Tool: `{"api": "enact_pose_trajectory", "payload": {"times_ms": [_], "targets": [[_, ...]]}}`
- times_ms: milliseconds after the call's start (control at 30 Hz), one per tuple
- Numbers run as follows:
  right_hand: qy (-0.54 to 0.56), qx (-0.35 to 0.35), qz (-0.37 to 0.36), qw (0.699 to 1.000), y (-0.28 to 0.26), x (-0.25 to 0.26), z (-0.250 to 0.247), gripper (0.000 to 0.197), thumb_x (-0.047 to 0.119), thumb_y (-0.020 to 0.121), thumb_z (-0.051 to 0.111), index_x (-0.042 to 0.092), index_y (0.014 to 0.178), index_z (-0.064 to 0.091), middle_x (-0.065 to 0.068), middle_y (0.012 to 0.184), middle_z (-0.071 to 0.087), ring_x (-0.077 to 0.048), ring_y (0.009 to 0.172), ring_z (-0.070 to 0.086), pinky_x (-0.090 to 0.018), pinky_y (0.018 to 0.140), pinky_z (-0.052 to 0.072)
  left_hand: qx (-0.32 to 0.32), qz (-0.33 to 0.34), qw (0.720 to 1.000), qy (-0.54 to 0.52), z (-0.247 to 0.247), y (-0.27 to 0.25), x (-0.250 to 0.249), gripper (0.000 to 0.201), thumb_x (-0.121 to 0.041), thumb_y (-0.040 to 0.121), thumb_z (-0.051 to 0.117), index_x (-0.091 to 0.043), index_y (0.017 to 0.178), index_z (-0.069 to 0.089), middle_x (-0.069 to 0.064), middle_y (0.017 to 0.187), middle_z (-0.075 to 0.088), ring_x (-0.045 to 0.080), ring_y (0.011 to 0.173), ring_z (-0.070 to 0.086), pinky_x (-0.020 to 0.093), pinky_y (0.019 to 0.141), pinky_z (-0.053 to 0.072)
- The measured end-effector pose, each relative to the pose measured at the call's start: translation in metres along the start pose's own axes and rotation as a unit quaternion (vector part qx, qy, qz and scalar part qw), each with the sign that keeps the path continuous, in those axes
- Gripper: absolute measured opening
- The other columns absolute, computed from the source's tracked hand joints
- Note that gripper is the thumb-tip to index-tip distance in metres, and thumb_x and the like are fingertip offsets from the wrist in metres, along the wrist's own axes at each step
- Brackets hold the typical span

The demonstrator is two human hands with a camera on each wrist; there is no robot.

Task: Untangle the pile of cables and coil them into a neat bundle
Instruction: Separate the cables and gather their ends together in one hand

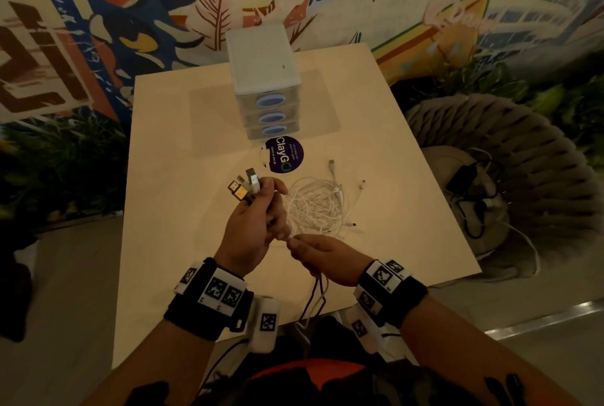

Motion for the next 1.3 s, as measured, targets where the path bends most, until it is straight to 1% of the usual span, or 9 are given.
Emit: {"api": "enact_pose_trajectory", "payload": {"times_ms": [133,300,533,700,800,1000,1100,1167,1300], "targets": [[0.067,0.026,0.043,0.997,-0.012,-0.03,-0.003,0.037,0.042,0.108,0.042,0.024,0.078,0.055,0.01,0.063,0.046,-0.008,0.055,0.043,-0.029,0.064,0.042,-0.001,-0.013,1.0,-0.025,0.0,0.001,0.003,0.035,-0.035,0.106,0.038,-0.017,0.083,0.058,0.004,0.064,0.013,0.015,0.048,0.008,0.033,0.051,0.011],[0.032,0.02,0.11,0.993,-0.038,-0.07,-0.027,0.047,0.048,0.104,0.047,0.01,0.085,0.068,-0.007,0.075,0.069,-0.019,0.068,0.065,-0.026,0.071,0.052,-0.016,-0.041,0.999,-0.029,-0.011,0.001,0.003,0.039,-0.038,0.106,0.037,-0.02,0.075,0.051,-0.004,0.053,0.02,0.011,0.042,0.01,0.023,0.043,0.018],[-0.063,-0.093,0.168,0.979,-0.041,-0.103,-0.086,0.019,0.028,0.102,0.056,0.017,0.101,0.072,-0.002,0.092,0.075,-0.02,0.084,0.073,-0.039,0.084,0.058,-0.067,-0.07,0.995,-0.035,-0.04,-0.003,0.015,0.038,-0.038,0.109,0.036,-0.02,0.076,0.045,-0.006,0.05,0.021,0.008,0.038,0.013,0.019,0.04,0.016],[-0.149,-0.151,0.185,0.96,-0.032,-0.096,-0.119,0.021,0.034,0.1,0.059,0.017,0.106,0.069,0.001,0.091,0.075,-0.019,0.082,0.072,-0.042,0.084,0.058,-0.114,-0.08,0.99,-0.035,-0.067,-0.012,0.02,0.038,-0.04,0.108,0.038,-0.022,0.076,0.047,-0.005,0.054,0.02,0.011,0.045,0.007,0.022,0.043,0.012],[-0.174,-0.139,0.128,0.966,-0.023,-0.072,-0.111,0.022,0.045,0.095,0.066,0.03,0.11,0.067,0.01,0.099,0.072,-0.008,0.083,0.071,-0.038,0.086,0.058,-0.13,-0.079,0.987,-0.048,-0.08,-0.018,0.019,0.038,-0.041,0.108,0.037,-0.022,0.077,0.047,-0.006,0.055,0.019,0.01,0.043,0.009,0.022,0.043,0.012],[-0.128,0.054,-0.022,0.99,0.013,0.014,0.008,0.072,0.055,0.08,0.079,0.044,0.141,0.042,0.016,0.135,0.06,0.001,0.123,0.056,-0.024,0.107,0.045,-0.092,-0.068,0.989,-0.099,-0.058,-0.02,0.019,0.038,-0.044,0.105,0.039,-0.021,0.076,0.047,-0.003,0.059,0.013,0.012,0.046,0.007,0.026,0.045,0.013],[-0.13,0.144,0.018,0.981,0.028,0.005,0.061,0.022,0.05,0.097,0.061,0.031,0.108,0.064,0.004,0.1,0.075,-0.01,0.094,0.069,-0.033,0.098,0.051,-0.062,-0.052,0.993,-0.089,-0.043,-0.018,0.015,0.037,-0.045,0.102,0.04,-0.021,0.075,0.047,-0.002,0.059,0.013,0.013,0.047,0.007,0.027,0.046,0.014],[-0.085,0.143,0.048,0.985,0.029,-0.008,0.074,0.034,0.048,0.103,0.05,0.026,0.08,0.062,0.003,0.069,0.062,-0.016,0.064,0.059,-0.033,0.075,0.051,-0.054,-0.036,0.996,-0.069,-0.045,-0.017,0.006,0.037,-0.045,0.102,0.039,-0.021,0.075,0.047,-0.001,0.059,0.013,0.014,0.047,0.006,0.027,0.046,0.013],[-0.008,0.072,0.115,0.991,0.014,-0.064,0.062,0.05,0.071,0.09,0.052,0.027,0.065,0.051,0.005,0.06,0.047,-0.016,0.056,0.046,-0.033,0.065,0.043,-0.077,-0.003,0.995,-0.061,-0.066,-0.019,-0.016,0.041,-0.042,0.107,0.032,-0.021,0.075,0.045,-0.001,0.059,0.013,0.014,0.047,0.006,0.025,0.045,0.013]]}}
Point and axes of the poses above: each hand's wrist, its own y-axis towards the middle knuckle, its own z-axis out of the palm, x = y × z, the point moved 10 cm from there along y, towards the middle knuckle
